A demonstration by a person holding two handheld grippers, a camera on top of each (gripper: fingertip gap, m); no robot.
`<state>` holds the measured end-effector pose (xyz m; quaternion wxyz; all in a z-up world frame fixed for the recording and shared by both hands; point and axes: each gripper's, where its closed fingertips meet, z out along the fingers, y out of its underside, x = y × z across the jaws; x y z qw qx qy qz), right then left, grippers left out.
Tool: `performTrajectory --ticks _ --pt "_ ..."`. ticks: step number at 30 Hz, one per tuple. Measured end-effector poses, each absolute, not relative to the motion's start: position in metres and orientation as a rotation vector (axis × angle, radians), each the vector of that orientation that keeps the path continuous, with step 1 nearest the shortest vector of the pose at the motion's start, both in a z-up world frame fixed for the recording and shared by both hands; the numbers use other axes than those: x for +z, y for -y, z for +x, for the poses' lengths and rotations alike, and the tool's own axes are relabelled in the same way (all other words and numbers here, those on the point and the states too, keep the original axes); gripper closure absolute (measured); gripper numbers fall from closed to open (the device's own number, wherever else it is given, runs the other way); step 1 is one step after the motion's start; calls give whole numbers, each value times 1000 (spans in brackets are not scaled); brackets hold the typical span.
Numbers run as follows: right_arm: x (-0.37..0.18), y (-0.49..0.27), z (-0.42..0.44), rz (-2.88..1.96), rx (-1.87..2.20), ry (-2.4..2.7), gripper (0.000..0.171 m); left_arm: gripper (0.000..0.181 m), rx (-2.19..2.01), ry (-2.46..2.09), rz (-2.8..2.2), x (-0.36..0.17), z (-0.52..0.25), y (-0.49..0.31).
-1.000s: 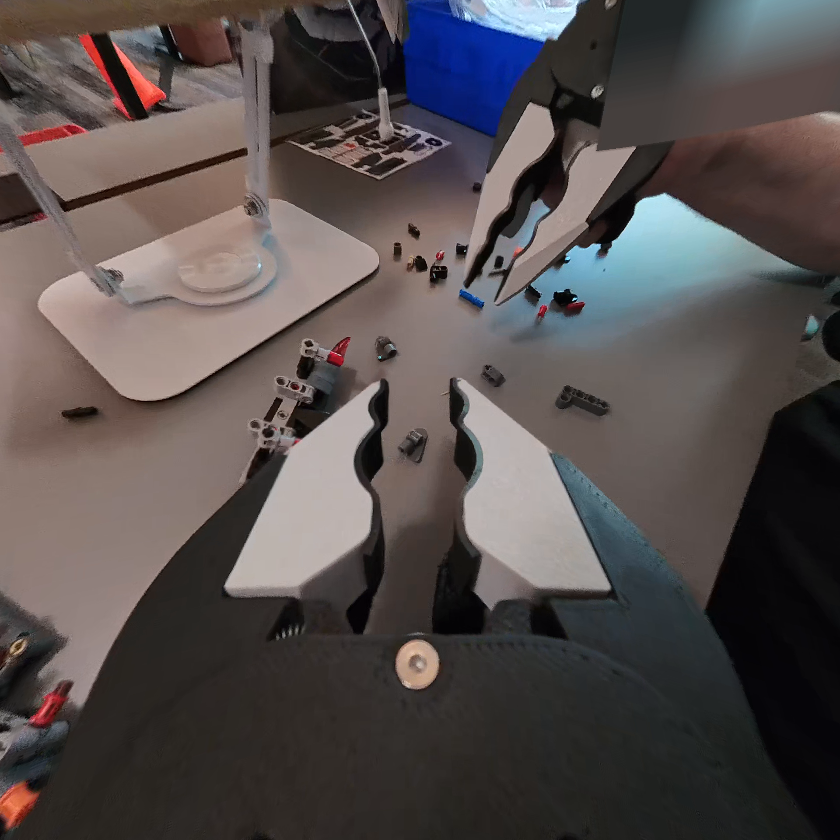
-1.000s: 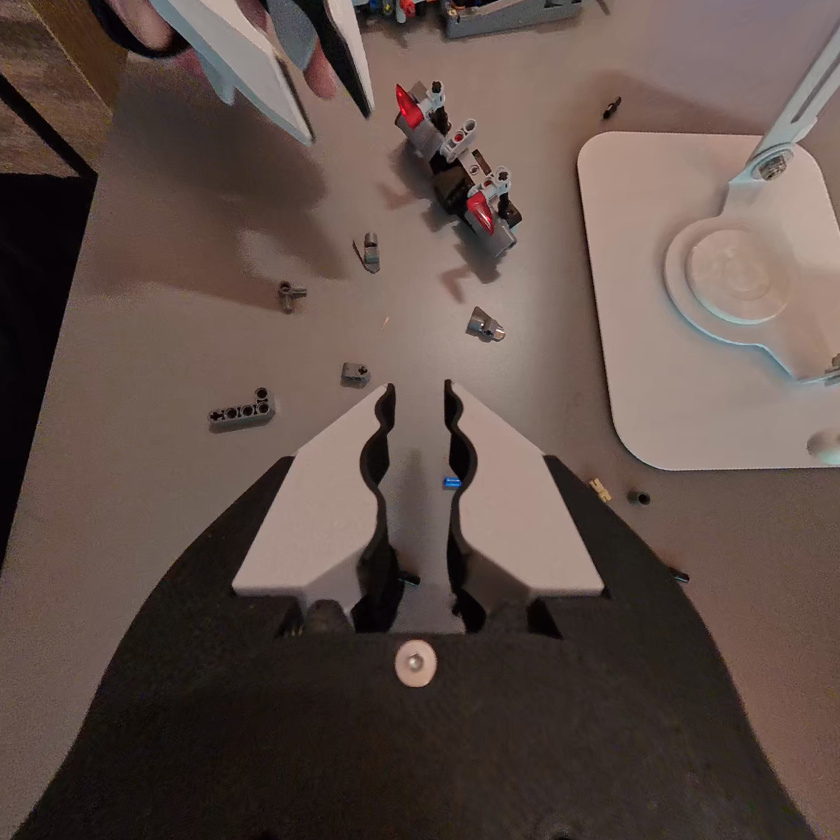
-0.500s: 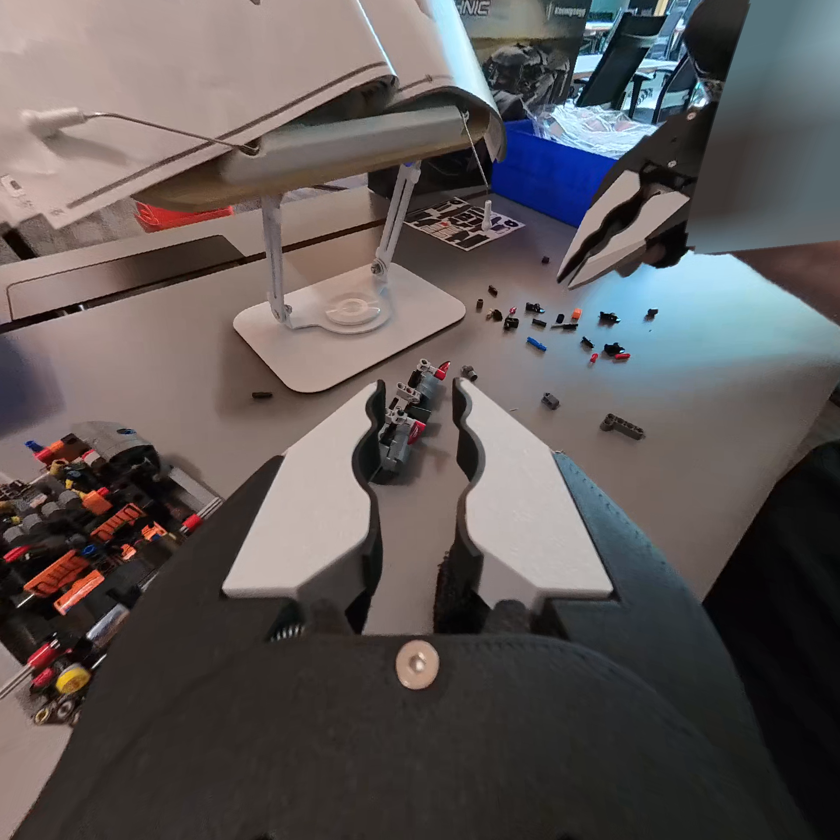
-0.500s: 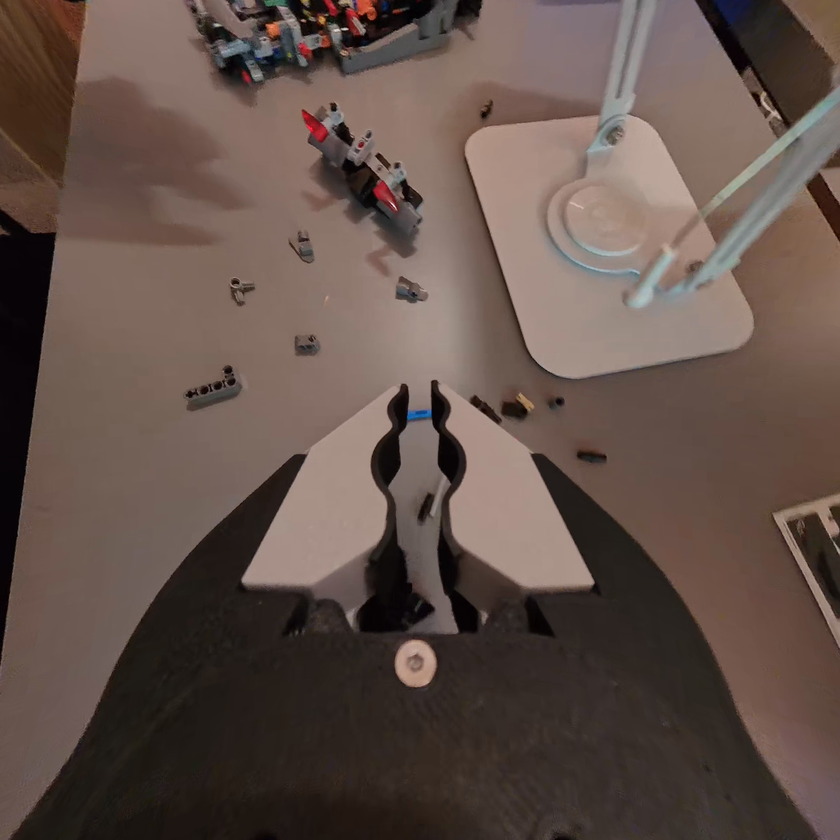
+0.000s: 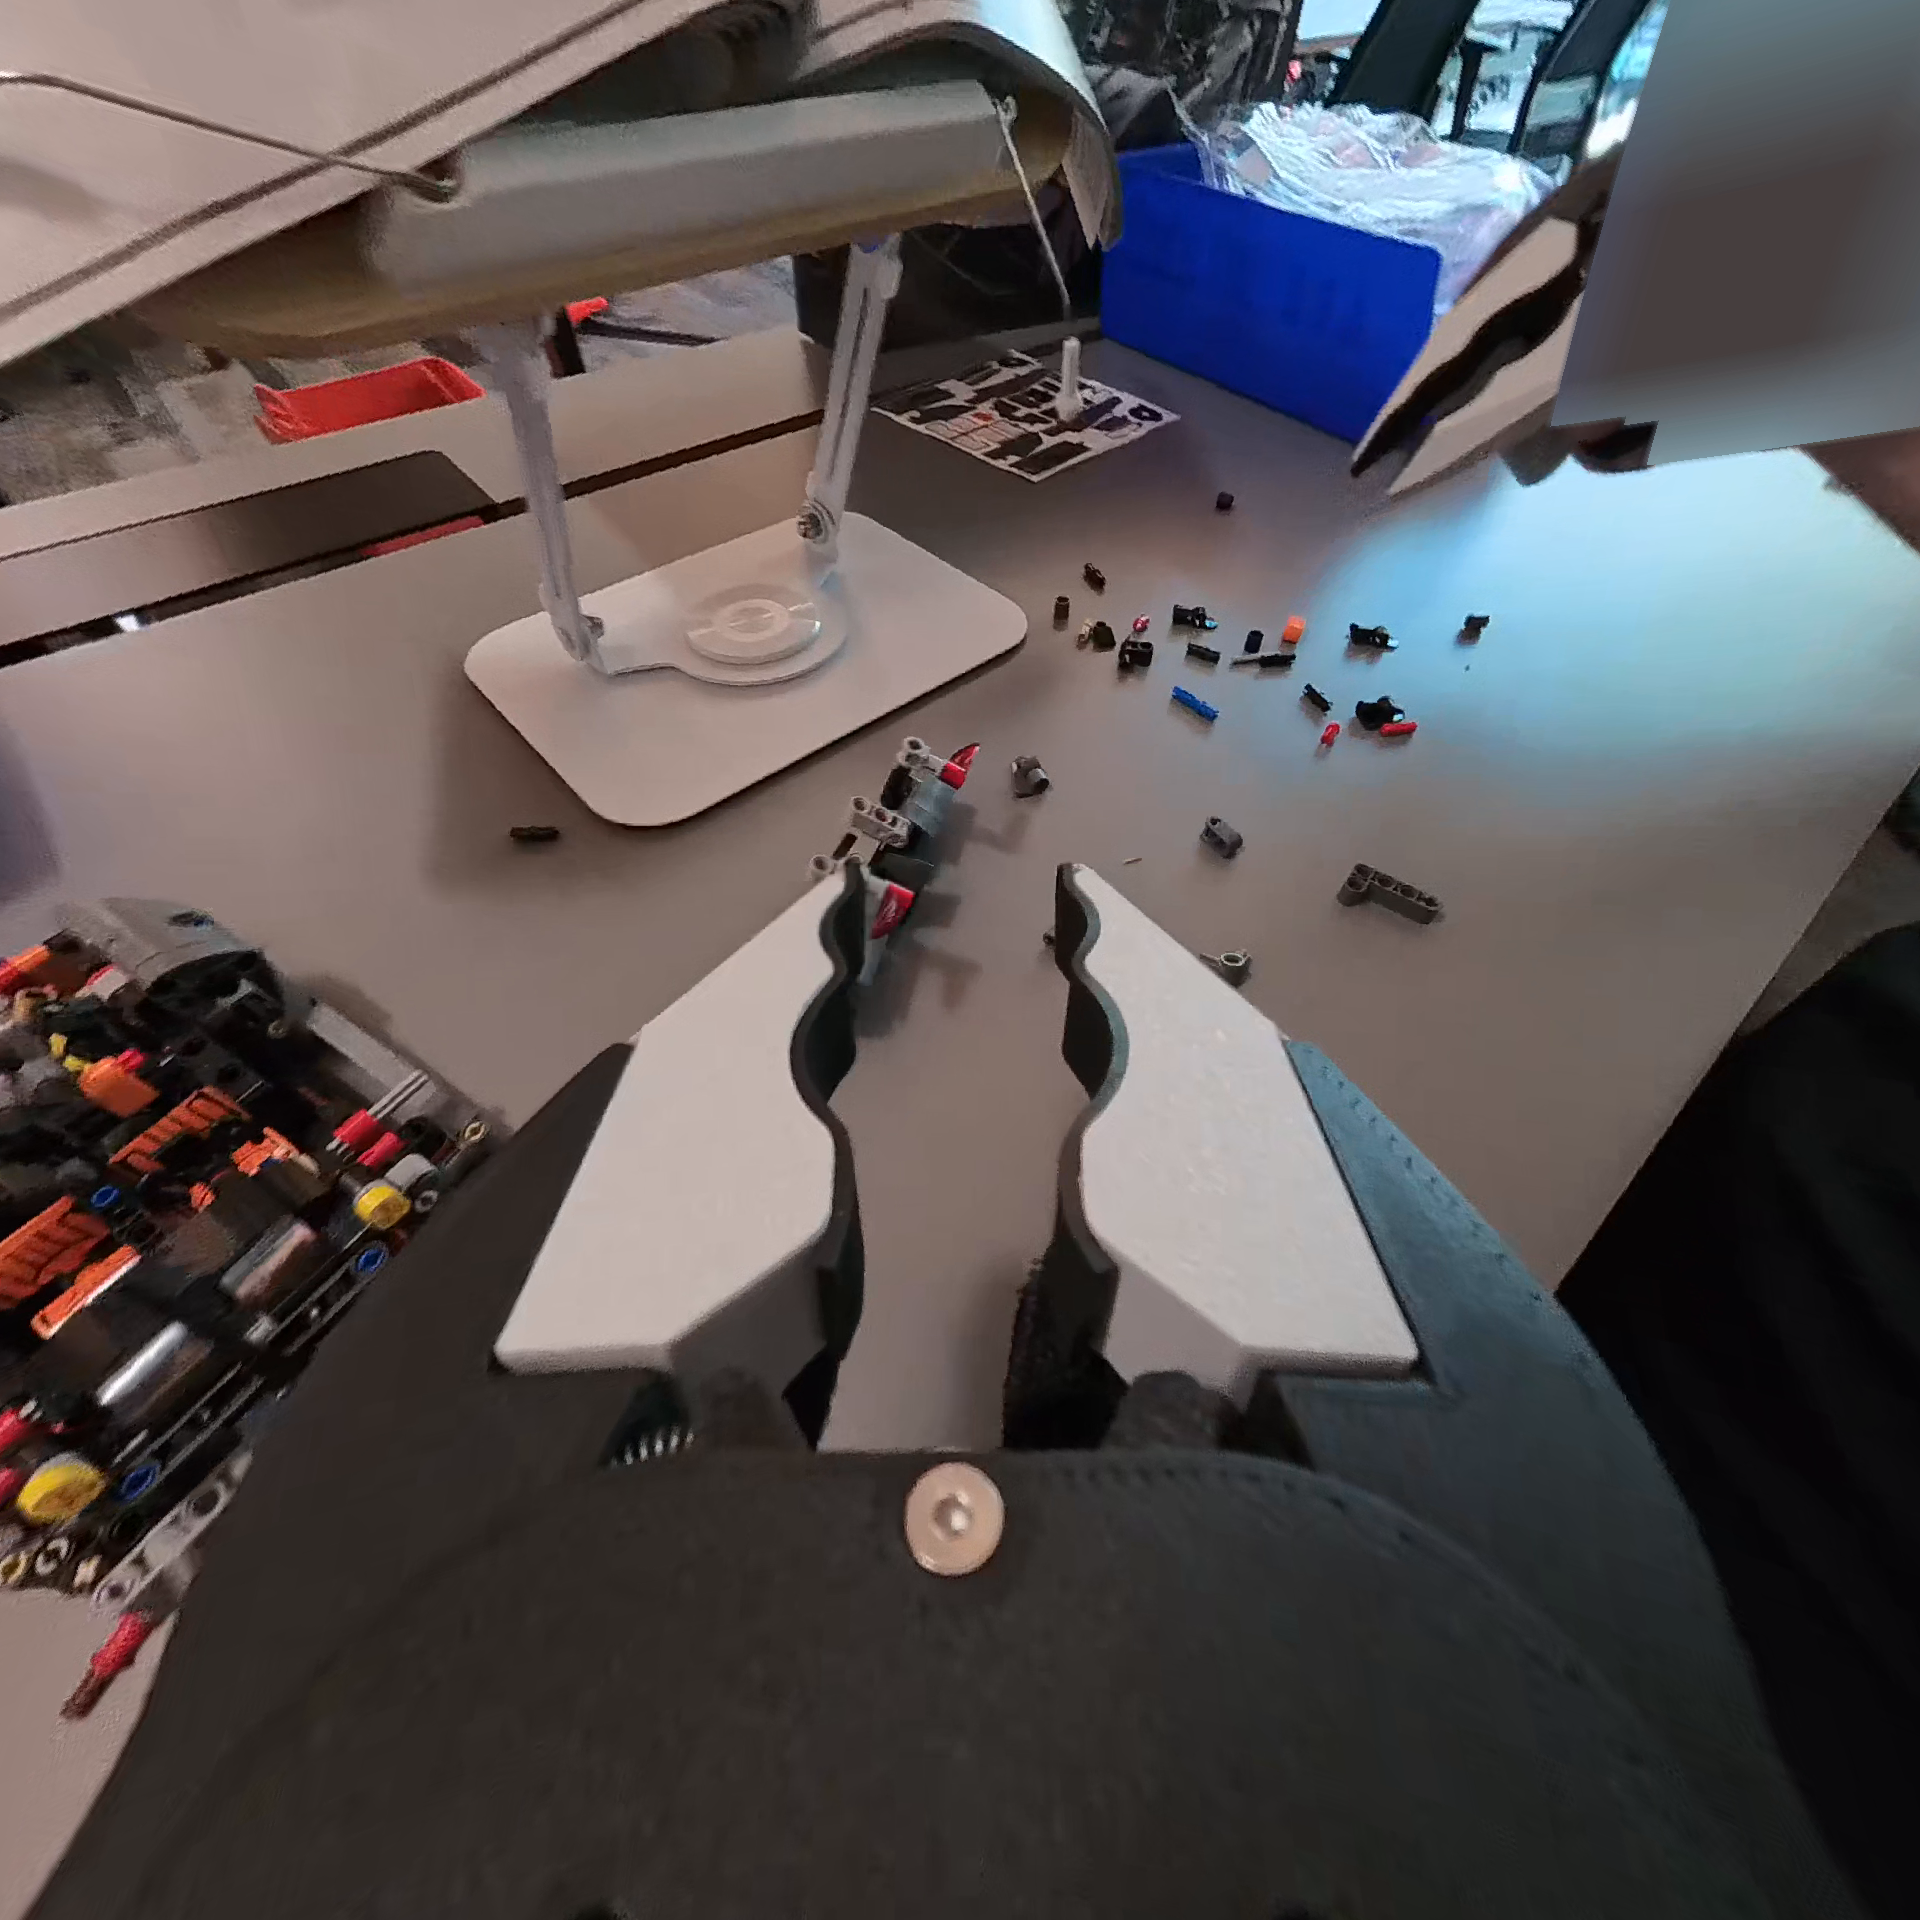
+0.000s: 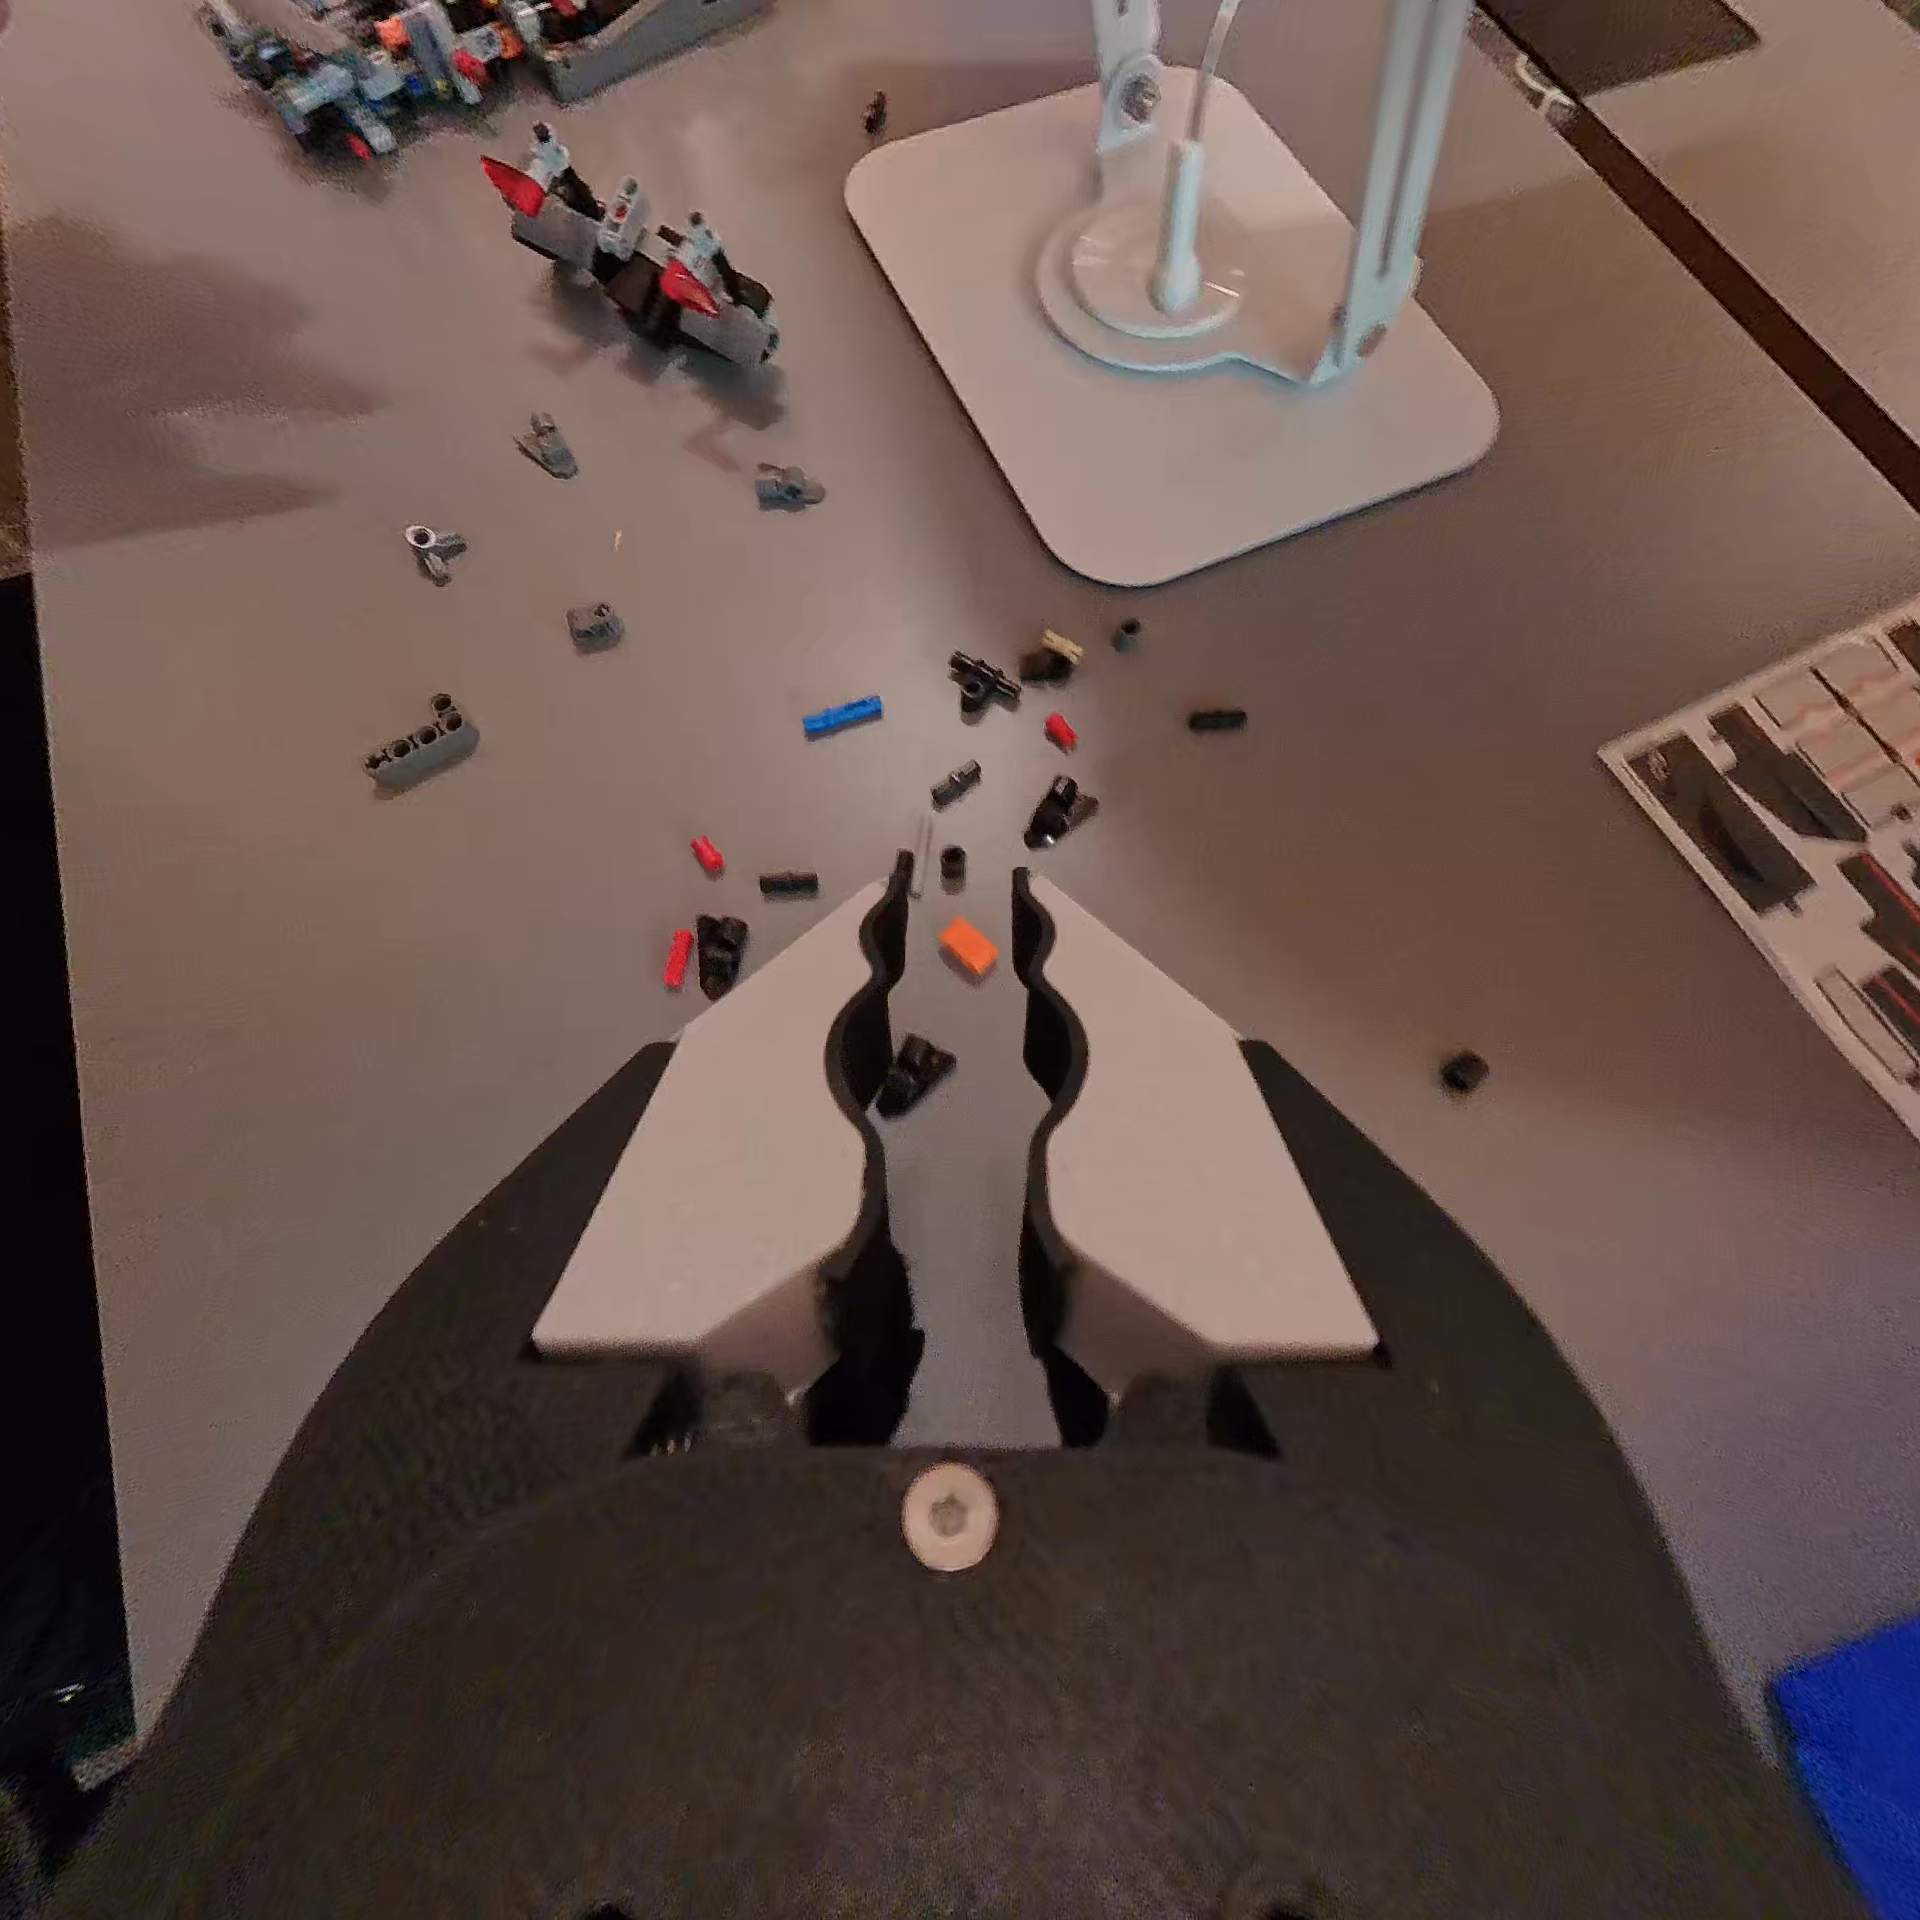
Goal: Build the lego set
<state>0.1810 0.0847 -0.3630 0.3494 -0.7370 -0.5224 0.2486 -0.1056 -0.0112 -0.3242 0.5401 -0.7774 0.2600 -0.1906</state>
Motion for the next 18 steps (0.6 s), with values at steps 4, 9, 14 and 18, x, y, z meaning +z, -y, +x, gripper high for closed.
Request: performTrajectory --ticks 4,9,14,18 --pt "-363 -82 202 -1930 667 1287 138 129 -473 -492 -1806 -308 -126 16" --pt "-361 -66 200 -1895 692 1283 122 113 -435 -398 -1789 -292 -153 28" --pt "-346 -47 184 -1835 731 1279 111 105 -330 -336 -1771 -279 -179 47" --pt "-339 -28 166 -1797 789 1296 112 109 -281 -272 -1750 -274 -202 66"
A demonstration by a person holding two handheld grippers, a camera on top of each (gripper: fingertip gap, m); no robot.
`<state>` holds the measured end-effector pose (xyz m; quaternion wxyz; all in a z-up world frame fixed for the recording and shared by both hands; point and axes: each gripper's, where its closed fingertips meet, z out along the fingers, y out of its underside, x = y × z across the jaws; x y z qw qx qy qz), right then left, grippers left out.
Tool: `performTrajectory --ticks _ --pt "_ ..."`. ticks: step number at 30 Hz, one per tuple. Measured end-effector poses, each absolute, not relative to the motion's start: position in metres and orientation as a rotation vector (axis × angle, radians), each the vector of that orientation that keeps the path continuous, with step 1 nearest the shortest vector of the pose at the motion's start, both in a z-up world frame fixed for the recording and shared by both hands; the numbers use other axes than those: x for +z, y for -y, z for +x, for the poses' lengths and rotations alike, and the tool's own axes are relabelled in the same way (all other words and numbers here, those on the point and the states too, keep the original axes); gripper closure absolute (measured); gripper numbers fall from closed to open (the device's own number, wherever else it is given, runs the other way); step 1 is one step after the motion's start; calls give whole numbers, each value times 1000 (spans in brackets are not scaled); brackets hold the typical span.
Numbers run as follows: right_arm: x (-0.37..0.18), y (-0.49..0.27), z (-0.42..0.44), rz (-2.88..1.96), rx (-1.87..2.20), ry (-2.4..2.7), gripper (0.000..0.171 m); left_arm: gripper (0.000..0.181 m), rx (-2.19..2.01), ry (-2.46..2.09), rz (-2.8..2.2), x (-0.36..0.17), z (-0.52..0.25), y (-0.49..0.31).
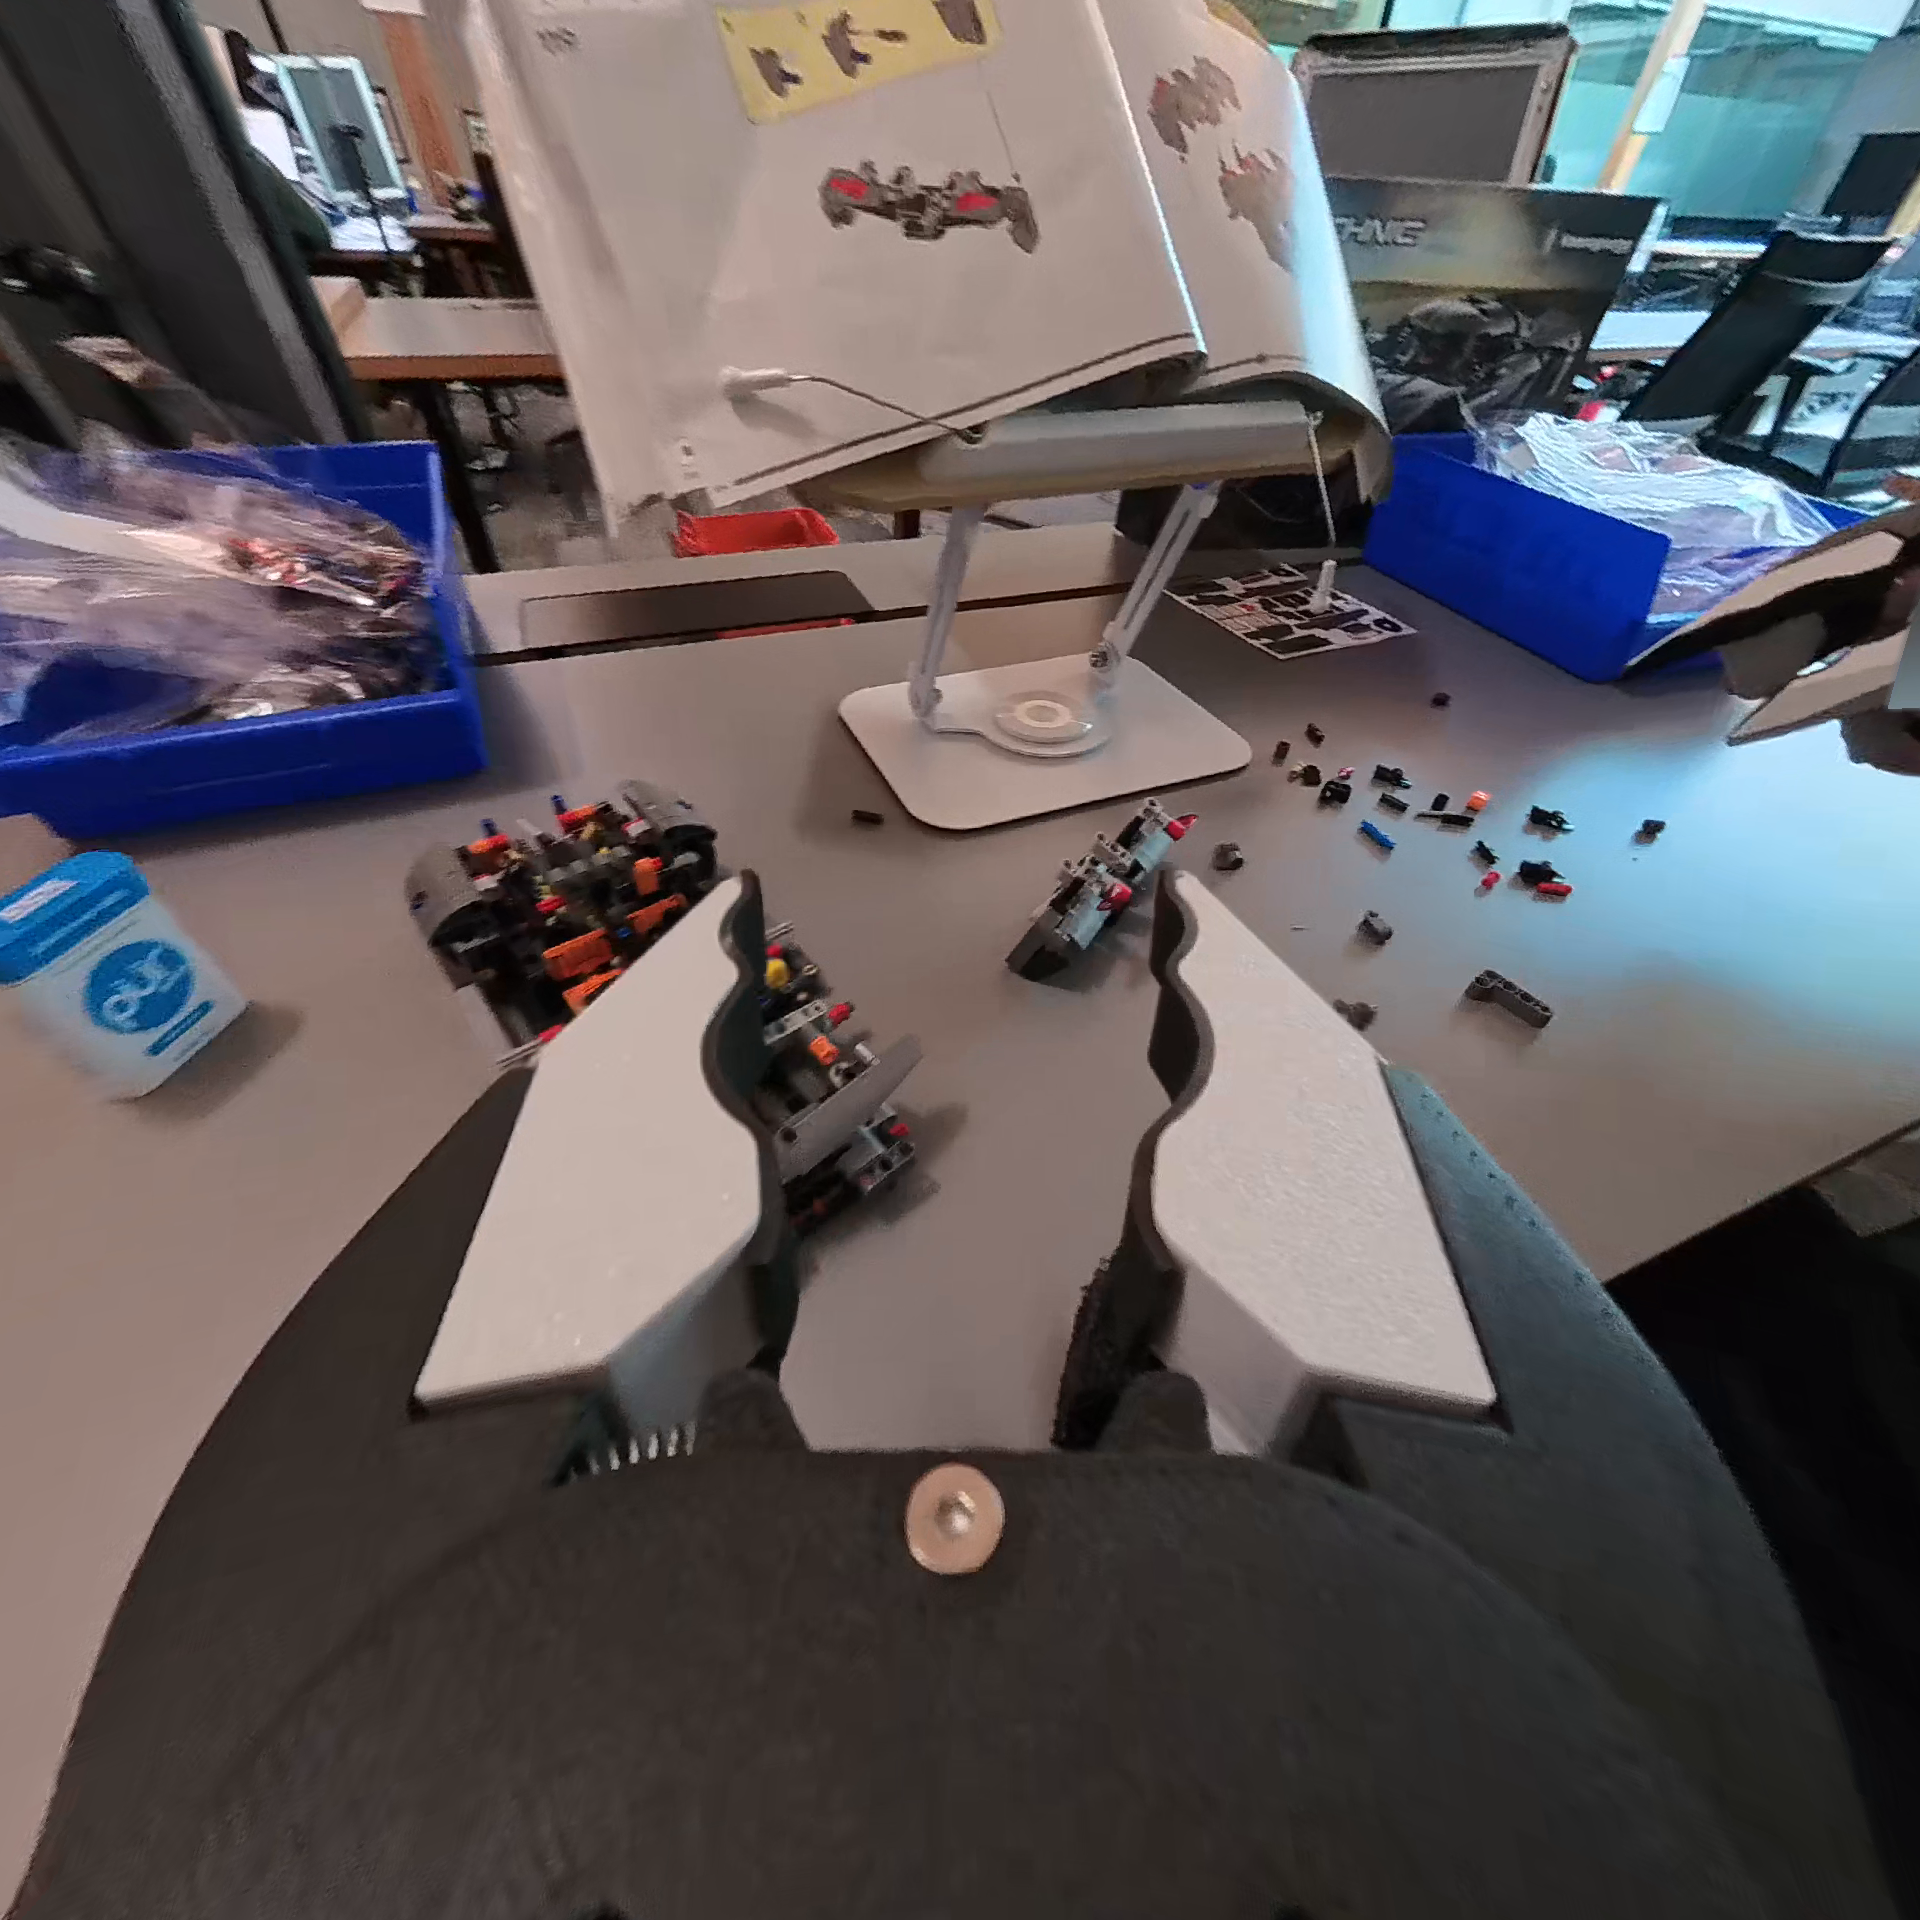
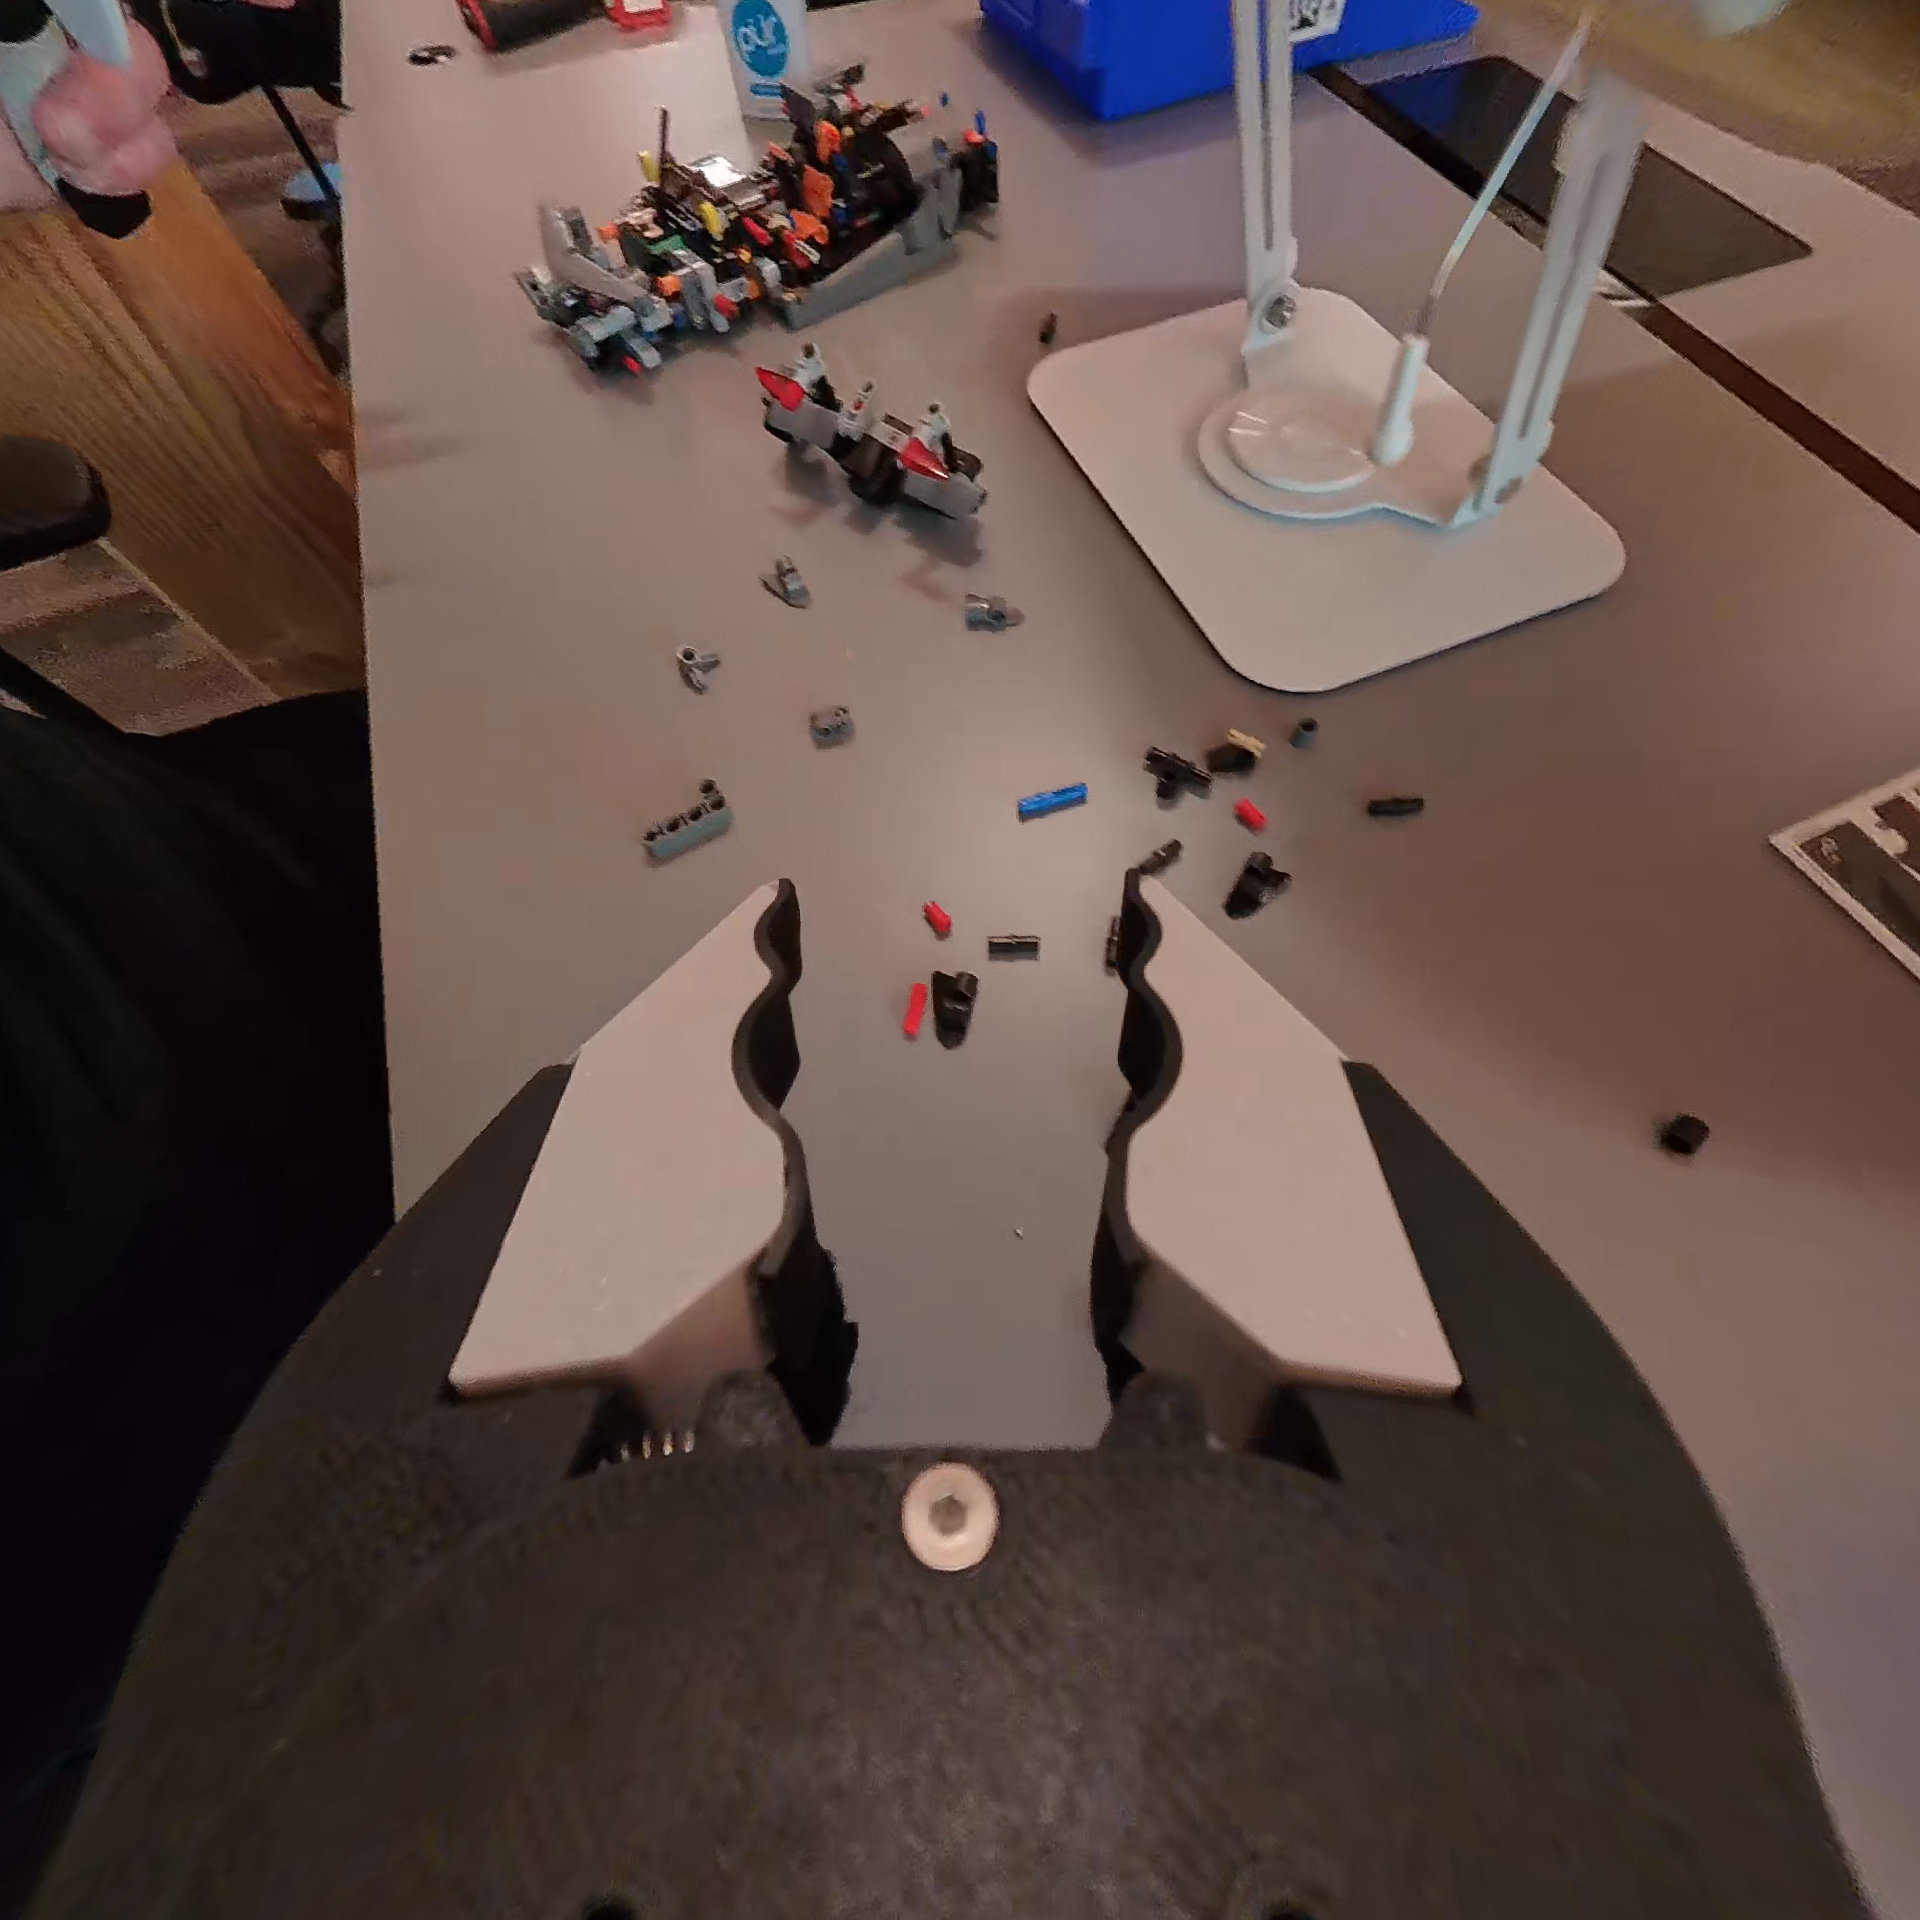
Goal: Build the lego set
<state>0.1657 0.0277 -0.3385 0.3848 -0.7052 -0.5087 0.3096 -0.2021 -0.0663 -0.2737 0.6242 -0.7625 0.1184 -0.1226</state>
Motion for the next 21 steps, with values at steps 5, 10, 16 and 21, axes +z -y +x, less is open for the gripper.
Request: performTrajectory --ticks 5,10,16,21 --pt "-331 -5 145 -1754 795 1354 119 134 -198 -215 -1754 -279 -228 86" --pt "-320 9 120 -1713 794 1350 144 156 -144 -147 -1760 -292 -248 97" --pt "-319 23 82 -1728 894 1299 157 177 -204 -120 -1777 -316 -245 96" --pt "-327 25 52 -1721 937 1207 155 181 -225 -171 -1815 -338 -233 89"
